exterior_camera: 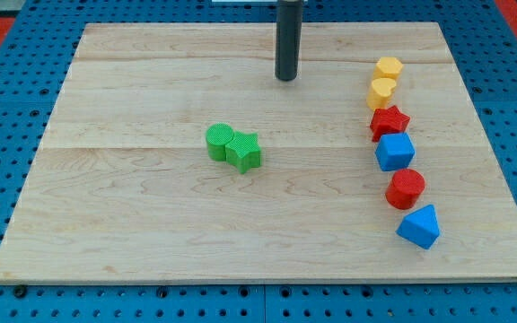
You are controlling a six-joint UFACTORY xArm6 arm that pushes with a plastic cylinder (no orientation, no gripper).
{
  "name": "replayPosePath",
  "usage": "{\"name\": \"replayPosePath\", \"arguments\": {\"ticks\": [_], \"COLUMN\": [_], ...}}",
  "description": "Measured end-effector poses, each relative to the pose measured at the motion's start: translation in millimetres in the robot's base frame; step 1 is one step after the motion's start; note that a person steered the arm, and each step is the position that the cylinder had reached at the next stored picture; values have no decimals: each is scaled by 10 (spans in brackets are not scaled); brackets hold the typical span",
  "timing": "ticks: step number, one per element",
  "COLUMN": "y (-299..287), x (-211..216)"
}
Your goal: Place green circle above hexagon vertically
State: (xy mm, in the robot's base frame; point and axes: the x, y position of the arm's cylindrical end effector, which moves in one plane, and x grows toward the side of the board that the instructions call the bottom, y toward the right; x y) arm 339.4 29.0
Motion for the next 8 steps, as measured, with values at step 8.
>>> {"name": "replayPosePath", "arguments": {"ticks": [8], "y": [-557], "x": [102]}}
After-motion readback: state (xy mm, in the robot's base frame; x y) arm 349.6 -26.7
